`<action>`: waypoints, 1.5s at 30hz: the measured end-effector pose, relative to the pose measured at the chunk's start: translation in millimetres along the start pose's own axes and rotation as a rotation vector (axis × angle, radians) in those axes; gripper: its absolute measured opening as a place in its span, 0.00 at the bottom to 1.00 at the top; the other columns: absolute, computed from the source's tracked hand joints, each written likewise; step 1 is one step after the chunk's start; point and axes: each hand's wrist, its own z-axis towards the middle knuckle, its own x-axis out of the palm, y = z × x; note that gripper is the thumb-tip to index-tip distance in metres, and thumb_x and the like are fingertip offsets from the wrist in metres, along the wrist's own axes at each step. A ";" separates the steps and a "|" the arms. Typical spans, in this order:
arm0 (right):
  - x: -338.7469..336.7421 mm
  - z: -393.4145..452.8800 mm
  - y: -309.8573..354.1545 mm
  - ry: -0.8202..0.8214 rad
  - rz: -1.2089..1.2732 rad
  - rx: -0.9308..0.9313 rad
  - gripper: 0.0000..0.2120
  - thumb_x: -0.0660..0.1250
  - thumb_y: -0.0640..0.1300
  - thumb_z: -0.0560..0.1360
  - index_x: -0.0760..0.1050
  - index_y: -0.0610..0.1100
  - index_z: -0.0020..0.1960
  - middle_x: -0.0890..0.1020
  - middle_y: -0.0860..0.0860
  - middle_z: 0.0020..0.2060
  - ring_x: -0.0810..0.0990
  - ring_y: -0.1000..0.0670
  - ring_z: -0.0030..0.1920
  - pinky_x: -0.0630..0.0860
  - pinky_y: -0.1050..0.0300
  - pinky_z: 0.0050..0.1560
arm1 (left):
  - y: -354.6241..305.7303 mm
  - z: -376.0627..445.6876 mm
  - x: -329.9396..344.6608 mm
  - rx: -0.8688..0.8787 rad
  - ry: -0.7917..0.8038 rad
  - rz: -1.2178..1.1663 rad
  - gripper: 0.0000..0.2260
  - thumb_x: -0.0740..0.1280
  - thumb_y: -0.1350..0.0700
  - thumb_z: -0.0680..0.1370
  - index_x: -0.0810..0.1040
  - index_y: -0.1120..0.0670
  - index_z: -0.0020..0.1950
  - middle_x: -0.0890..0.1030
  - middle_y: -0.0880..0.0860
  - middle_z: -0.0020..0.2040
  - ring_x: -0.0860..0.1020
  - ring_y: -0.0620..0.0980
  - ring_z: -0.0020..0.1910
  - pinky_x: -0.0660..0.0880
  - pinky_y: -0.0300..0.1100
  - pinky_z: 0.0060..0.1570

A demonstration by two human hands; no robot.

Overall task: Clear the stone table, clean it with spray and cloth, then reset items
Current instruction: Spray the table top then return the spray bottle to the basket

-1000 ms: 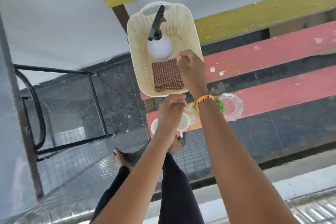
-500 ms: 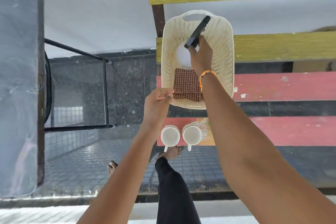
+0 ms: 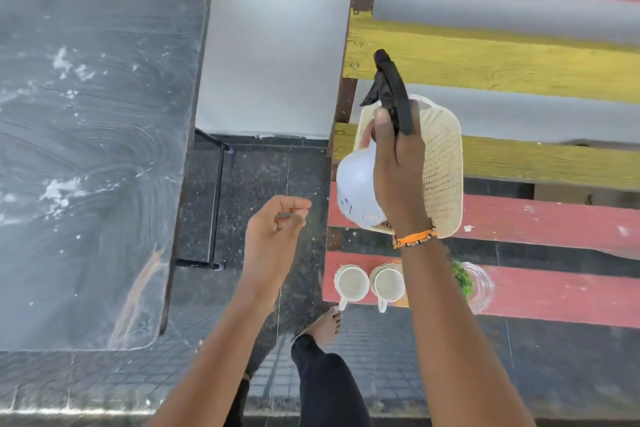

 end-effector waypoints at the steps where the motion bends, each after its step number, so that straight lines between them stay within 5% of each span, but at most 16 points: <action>1: 12.6 -13.2 13.3 0.029 0.004 -0.001 0.07 0.57 0.42 0.80 0.67 0.38 0.51 0.72 0.47 0.31 0.69 0.58 0.29 0.65 0.69 0.34 | -4.4 -2.5 -16.2 0.029 -0.018 -0.014 0.10 0.64 0.58 0.76 0.79 0.43 0.42 0.80 0.35 0.39 0.77 0.34 0.39 0.71 0.24 0.38; 5: 77.9 -69.9 57.8 0.154 0.050 -0.008 0.07 0.58 0.43 0.80 0.65 0.40 0.54 0.74 0.43 0.29 0.72 0.54 0.28 0.67 0.69 0.33 | -17.5 -18.1 -91.4 0.126 -0.101 -0.080 0.10 0.65 0.60 0.76 0.79 0.45 0.42 0.80 0.35 0.37 0.76 0.34 0.38 0.71 0.24 0.38; 8: 131.3 -105.6 86.5 0.281 0.083 -0.007 0.09 0.59 0.45 0.79 0.67 0.47 0.59 0.75 0.54 0.27 0.73 0.54 0.28 0.69 0.67 0.34 | -19.7 -31.8 -154.4 0.126 -0.189 -0.167 0.12 0.65 0.61 0.75 0.79 0.45 0.39 0.80 0.36 0.35 0.75 0.34 0.35 0.71 0.25 0.33; 10: 167.6 -125.1 108.0 0.374 0.090 0.009 0.04 0.62 0.45 0.78 0.74 0.46 0.49 0.74 0.52 0.23 0.73 0.52 0.26 0.70 0.64 0.34 | -16.9 -40.7 -199.6 0.129 -0.249 -0.196 0.12 0.65 0.61 0.75 0.78 0.45 0.39 0.79 0.36 0.34 0.74 0.33 0.34 0.69 0.24 0.34; 13: 230.6 -156.6 140.2 0.431 0.221 0.125 0.13 0.67 0.44 0.75 0.75 0.41 0.34 0.72 0.49 0.18 0.70 0.50 0.21 0.73 0.55 0.29 | -3.4 -57.2 -280.3 0.129 -0.338 -0.214 0.10 0.65 0.61 0.75 0.78 0.46 0.40 0.79 0.40 0.37 0.74 0.32 0.33 0.70 0.24 0.35; 16: 283.6 -179.7 161.4 0.510 0.298 0.212 0.05 0.69 0.46 0.73 0.82 0.46 0.43 0.72 0.52 0.19 0.69 0.52 0.19 0.72 0.61 0.27 | 11.9 -71.3 -353.1 0.127 -0.393 -0.208 0.10 0.64 0.63 0.76 0.78 0.48 0.40 0.79 0.43 0.39 0.73 0.32 0.31 0.69 0.23 0.35; 23: 397.3 -219.3 188.3 0.766 0.270 0.306 0.09 0.66 0.47 0.75 0.81 0.43 0.45 0.76 0.48 0.33 0.73 0.52 0.27 0.72 0.59 0.32 | 47.5 -97.2 -492.6 0.036 -0.631 -0.284 0.07 0.64 0.59 0.76 0.79 0.48 0.43 0.78 0.46 0.39 0.74 0.42 0.39 0.70 0.35 0.42; 25: 427.0 -224.1 193.0 0.851 0.260 0.303 0.07 0.65 0.51 0.72 0.80 0.51 0.41 0.81 0.54 0.38 0.78 0.55 0.36 0.76 0.61 0.33 | 53.2 -94.2 -515.0 0.009 -0.650 -0.309 0.07 0.64 0.58 0.76 0.80 0.48 0.43 0.79 0.46 0.40 0.74 0.42 0.40 0.69 0.36 0.42; 28: 477.4 -224.6 196.7 0.948 0.287 0.281 0.04 0.66 0.46 0.74 0.77 0.46 0.47 0.80 0.53 0.43 0.80 0.55 0.47 0.83 0.50 0.41 | 60.1 -82.4 -543.4 -0.001 -0.641 -0.303 0.07 0.65 0.57 0.76 0.80 0.47 0.42 0.80 0.46 0.41 0.75 0.42 0.40 0.70 0.38 0.42; 31: 527.2 -218.1 202.7 0.952 0.264 0.212 0.04 0.64 0.40 0.77 0.72 0.41 0.52 0.80 0.44 0.49 0.80 0.48 0.53 0.81 0.41 0.50 | 63.4 -59.5 -571.4 0.000 -0.625 -0.264 0.08 0.65 0.56 0.76 0.79 0.45 0.40 0.79 0.43 0.38 0.75 0.38 0.37 0.69 0.34 0.38; 35: 587.7 -201.0 211.0 0.904 0.266 0.177 0.08 0.61 0.41 0.78 0.73 0.41 0.56 0.81 0.42 0.49 0.79 0.47 0.56 0.82 0.44 0.49 | 52.9 -17.5 -612.0 -0.016 -0.598 -0.212 0.07 0.64 0.57 0.77 0.78 0.47 0.42 0.77 0.44 0.37 0.73 0.40 0.36 0.68 0.24 0.31; 40: 651.3 -172.7 219.3 0.852 0.296 0.211 0.08 0.64 0.44 0.74 0.77 0.42 0.50 0.80 0.44 0.45 0.79 0.49 0.49 0.79 0.54 0.43 | 40.4 29.9 -664.3 -0.017 -0.604 -0.166 0.06 0.64 0.59 0.77 0.78 0.51 0.43 0.78 0.45 0.38 0.74 0.41 0.37 0.67 0.22 0.30; 43: 685.4 -161.6 215.7 0.859 0.104 0.016 0.07 0.65 0.41 0.75 0.75 0.36 0.45 0.76 0.43 0.35 0.76 0.48 0.37 0.77 0.51 0.40 | 47.2 59.6 -698.4 -0.034 -0.567 -0.064 0.05 0.63 0.58 0.77 0.79 0.55 0.47 0.77 0.45 0.39 0.73 0.40 0.36 0.68 0.26 0.32; 45: 709.2 -151.3 211.6 0.861 -0.067 -0.133 0.12 0.65 0.45 0.75 0.71 0.36 0.41 0.71 0.47 0.28 0.70 0.52 0.29 0.68 0.63 0.32 | 54.5 83.4 -726.4 -0.041 -0.551 0.043 0.06 0.63 0.58 0.77 0.78 0.56 0.50 0.78 0.45 0.40 0.73 0.41 0.36 0.70 0.33 0.36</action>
